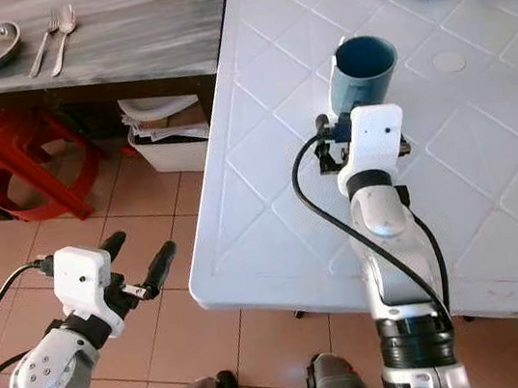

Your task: Setting the table

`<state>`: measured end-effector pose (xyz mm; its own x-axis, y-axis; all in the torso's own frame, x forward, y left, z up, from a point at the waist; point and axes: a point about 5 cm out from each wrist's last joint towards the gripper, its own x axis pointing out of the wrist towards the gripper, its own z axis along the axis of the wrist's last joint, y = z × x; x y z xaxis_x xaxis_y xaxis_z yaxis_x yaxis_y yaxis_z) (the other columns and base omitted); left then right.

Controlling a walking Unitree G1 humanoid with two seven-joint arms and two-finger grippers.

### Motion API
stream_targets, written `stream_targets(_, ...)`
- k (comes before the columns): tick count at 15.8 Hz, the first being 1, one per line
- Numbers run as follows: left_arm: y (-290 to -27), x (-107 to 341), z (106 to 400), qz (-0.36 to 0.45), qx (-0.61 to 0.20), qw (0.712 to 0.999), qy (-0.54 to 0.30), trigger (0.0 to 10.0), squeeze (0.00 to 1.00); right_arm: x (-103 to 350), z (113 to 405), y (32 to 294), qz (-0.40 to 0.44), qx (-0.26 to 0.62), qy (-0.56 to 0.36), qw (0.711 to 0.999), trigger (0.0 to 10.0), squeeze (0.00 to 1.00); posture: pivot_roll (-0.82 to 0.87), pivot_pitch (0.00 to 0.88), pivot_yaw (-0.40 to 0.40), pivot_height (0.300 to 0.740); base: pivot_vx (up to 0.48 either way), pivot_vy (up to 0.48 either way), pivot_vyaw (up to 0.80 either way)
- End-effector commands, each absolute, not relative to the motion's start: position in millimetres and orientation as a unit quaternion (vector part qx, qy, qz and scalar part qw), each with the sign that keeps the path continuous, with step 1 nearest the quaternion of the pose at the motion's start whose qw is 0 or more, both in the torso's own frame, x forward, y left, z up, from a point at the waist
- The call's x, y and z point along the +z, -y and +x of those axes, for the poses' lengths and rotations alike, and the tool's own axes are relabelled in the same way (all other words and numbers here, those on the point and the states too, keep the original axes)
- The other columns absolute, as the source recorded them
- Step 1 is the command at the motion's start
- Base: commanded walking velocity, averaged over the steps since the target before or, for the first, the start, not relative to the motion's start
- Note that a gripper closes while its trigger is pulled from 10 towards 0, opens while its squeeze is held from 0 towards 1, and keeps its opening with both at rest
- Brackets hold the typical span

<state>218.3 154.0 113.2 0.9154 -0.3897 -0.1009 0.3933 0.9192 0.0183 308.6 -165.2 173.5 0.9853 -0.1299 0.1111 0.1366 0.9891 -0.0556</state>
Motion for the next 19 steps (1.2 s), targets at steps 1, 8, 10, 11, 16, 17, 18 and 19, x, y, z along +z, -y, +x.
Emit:
stream_targets(1, -153.5, 114.8, 217.7, 0.024, -0.202, 0.978, -0.049, 10.0, 0.00, 175.9, 312.0, 166.3, -0.030, -0.070, 0.058, 0.995, 5.8, 0.00, 0.06, 0.232, 0.084, 0.740, 0.000, 0.000, 0.00)
stream_targets(8, -152.8, 115.1, 219.7, 0.024, -0.197, 0.979, -0.046, 10.0, 0.00, 185.8, 320.9, 170.8, -0.049, -0.096, 0.072, 0.992, 0.0, 0.00, 0.06, 0.228, 0.078, 0.740, 0.000, 0.000, 0.00)
stream_targets(10, -152.8, 115.0, 220.5, 0.024, -0.196, 0.979, -0.045, 10.0, 0.00, 184.9, 321.7, 176.2, -0.052, -0.107, 0.070, 0.990, 0.0, 0.00, 0.06, 0.226, 0.078, 0.740, 0.000, 0.000, 0.00)
stream_targets(11, -152.8, 115.1, 221.0, 0.024, -0.195, 0.979, -0.045, 10.0, 0.00, 185.1, 321.9, 177.5, -0.053, -0.109, 0.071, 0.990, 0.0, 0.00, 0.06, 0.224, 0.078, 0.740, 0.000, 0.000, 0.00)
stream_targets(16, -153.0, 115.4, 222.8, 0.026, -0.194, 0.980, -0.042, 10.0, 0.00, 185.6, 323.0, 182.0, -0.054, -0.120, 0.073, 0.989, 0.0, 0.00, 0.06, 0.216, 0.078, 0.740, 0.000, 0.000, 0.00)
stream_targets(17, -153.0, 115.4, 223.0, 0.027, -0.193, 0.980, -0.041, 10.0, 0.00, 185.5, 323.0, 182.0, -0.054, -0.120, 0.073, 0.989, 0.0, 0.00, 0.06, 0.215, 0.079, 0.740, 0.000, 0.000, 0.00)
stream_targets(18, -153.0, 115.4, 223.3, 0.027, -0.193, 0.980, -0.041, 10.0, 0.00, 185.1, 323.0, 182.1, -0.054, -0.120, 0.073, 0.989, 0.0, 0.00, 0.06, 0.212, 0.079, 0.740, 0.000, 0.000, 0.00)
stream_targets(19, -153.0, 115.4, 223.3, 0.027, -0.193, 0.980, -0.041, 10.0, 0.00, 185.1, 323.0, 182.1, -0.054, -0.120, 0.073, 0.989, 0.0, 0.00, 0.06, 0.212, 0.079, 0.740, 0.000, 0.000, 0.00)
